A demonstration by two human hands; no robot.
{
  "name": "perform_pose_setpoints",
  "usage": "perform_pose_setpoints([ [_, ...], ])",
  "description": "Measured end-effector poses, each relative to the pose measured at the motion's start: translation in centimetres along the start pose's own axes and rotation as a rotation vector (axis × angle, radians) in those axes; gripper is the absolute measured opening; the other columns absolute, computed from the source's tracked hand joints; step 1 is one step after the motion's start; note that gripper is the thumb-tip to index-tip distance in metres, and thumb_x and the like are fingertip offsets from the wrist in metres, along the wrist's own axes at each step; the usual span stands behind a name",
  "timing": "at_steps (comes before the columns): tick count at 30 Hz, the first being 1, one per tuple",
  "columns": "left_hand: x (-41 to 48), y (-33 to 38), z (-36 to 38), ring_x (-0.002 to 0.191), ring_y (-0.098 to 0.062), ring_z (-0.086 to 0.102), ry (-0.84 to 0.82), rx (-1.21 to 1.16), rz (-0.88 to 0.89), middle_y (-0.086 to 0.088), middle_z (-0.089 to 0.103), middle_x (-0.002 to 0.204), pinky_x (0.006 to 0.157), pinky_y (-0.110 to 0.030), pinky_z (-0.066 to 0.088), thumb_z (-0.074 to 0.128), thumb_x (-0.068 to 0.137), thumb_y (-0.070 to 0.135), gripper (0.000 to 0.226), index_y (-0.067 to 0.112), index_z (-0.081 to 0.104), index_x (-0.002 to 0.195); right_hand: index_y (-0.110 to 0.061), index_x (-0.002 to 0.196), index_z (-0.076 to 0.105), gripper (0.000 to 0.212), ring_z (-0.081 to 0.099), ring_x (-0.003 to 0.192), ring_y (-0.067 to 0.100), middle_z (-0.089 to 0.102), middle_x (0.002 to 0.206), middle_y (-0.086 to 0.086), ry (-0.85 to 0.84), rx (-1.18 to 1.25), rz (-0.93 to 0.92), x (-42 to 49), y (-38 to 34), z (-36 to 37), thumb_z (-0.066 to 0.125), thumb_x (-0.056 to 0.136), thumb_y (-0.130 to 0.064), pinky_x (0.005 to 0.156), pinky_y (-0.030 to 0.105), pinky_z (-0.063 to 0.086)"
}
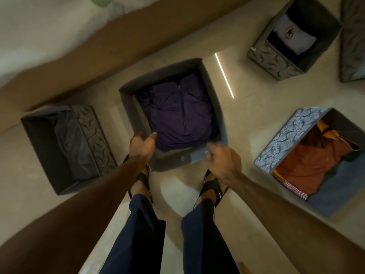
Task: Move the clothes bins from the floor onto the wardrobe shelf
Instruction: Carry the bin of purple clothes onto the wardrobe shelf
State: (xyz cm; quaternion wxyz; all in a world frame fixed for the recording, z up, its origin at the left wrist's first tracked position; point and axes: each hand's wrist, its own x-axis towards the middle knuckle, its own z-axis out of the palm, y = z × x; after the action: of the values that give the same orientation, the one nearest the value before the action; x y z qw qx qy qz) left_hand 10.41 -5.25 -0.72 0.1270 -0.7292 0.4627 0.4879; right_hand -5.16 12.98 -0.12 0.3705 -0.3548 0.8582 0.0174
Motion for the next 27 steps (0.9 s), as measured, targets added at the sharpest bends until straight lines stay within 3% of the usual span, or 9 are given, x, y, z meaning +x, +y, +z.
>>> perform_pose_setpoints([
  [2,0.5,-0.1,-0.6,0.132,-0.033,0.045,-0.003,0.019,-0.003,-0.012,0.045,0.148,0.109,-0.042,0.039,0.059,0.090,0.045,0.066,0.014,0.039,0.145,-0.018,0.117,0.059,0.033,0.050,0.101,0.030,0.053,0.108,0.011,0.229,-0.078,-0.033,1.8,-0.5,-1.3,0.053,0.086,-0.027,0.072,0.039,0.048],
  [4,1.3,-0.2,-1.1,0.128,-0.033,0.049,-0.008,0.035,-0.004,-0.012,0.048,0.145,0.108,-0.042,0.041,0.060,0.089,0.044,0.063,0.015,0.043,0.143,-0.019,0.123,0.055,0.042,0.043,0.112,0.031,0.043,0.125,0.013,0.334,-0.080,-0.006,4.4,-0.5,-2.4,0.058,0.081,-0.026,0.080,0.045,0.048],
  [7,2.4,0.1,-1.5,0.126,-0.033,0.051,-0.029,0.072,0.009,-0.012,0.051,0.142,0.108,-0.044,0.041,0.062,0.087,0.043,0.065,0.016,0.044,0.142,-0.017,0.128,0.051,0.047,0.039,0.123,0.038,0.028,0.145,0.017,0.173,0.029,0.069,9.0,-0.1,-3.1,0.057,0.081,-0.022,0.090,0.046,0.045],
  [9,2.4,0.2,-1.4,0.129,-0.032,0.049,-0.025,0.106,0.035,-0.011,0.049,0.145,0.109,-0.044,0.040,0.061,0.088,0.037,0.064,0.015,0.041,0.145,-0.009,0.118,0.058,0.036,0.053,0.110,0.038,0.047,0.130,0.018,0.022,0.140,0.037,11.1,-0.1,-3.2,0.053,0.082,-0.013,0.083,0.035,0.046],
  [12,1.3,0.3,-1.3,0.136,-0.031,0.042,-0.033,0.115,0.069,-0.010,0.041,0.151,0.112,-0.042,0.036,0.059,0.091,0.026,0.065,0.015,0.034,0.149,-0.006,0.099,0.065,0.029,0.063,0.089,0.036,0.065,0.098,0.016,0.037,0.151,0.018,10.9,-0.1,-3.3,0.049,0.076,-0.001,0.070,0.027,0.045],
  [19,-6.9,3.2,-5.2,0.137,-0.030,0.041,-0.141,0.192,0.146,-0.013,0.039,0.152,0.111,-0.045,0.038,0.060,0.093,0.028,0.065,0.012,0.032,0.149,-0.007,0.105,0.058,0.031,0.060,0.084,0.036,0.060,0.092,0.019,0.054,0.183,0.046,-0.3,1.9,-7.2,0.049,0.077,0.002,0.069,0.036,0.049],
  [22,-14.1,5.2,-8.0,0.134,-0.028,0.044,-0.212,0.289,0.235,-0.012,0.042,0.150,0.104,-0.037,0.040,0.058,0.095,0.027,0.061,0.012,0.033,0.148,-0.014,0.111,0.058,0.029,0.060,0.078,0.035,0.060,0.087,0.017,0.052,0.287,0.118,-8.2,2.5,-10.6,0.053,0.084,-0.002,0.062,0.038,0.046],
  [24,-19.3,6.8,-10.3,0.131,-0.027,0.048,-0.231,0.383,0.298,-0.009,0.048,0.146,0.099,-0.032,0.042,0.057,0.095,0.028,0.058,0.012,0.036,0.147,-0.007,0.120,0.060,0.038,0.061,0.076,0.034,0.064,0.089,0.021,0.102,0.357,0.167,-14.0,2.0,-14.4,0.050,0.085,0.003,0.059,0.035,0.043],
  [27,-26.8,9.1,-14.2,0.124,-0.028,0.055,-0.221,0.540,0.391,-0.011,0.055,0.139,0.100,-0.035,0.046,0.059,0.092,0.034,0.058,0.013,0.044,0.143,-0.006,0.132,0.054,0.050,0.063,0.100,0.037,0.066,0.113,0.022,0.161,0.403,0.269,-22.4,0.1,-20.7,0.045,0.084,0.004,0.078,0.040,0.053],
])
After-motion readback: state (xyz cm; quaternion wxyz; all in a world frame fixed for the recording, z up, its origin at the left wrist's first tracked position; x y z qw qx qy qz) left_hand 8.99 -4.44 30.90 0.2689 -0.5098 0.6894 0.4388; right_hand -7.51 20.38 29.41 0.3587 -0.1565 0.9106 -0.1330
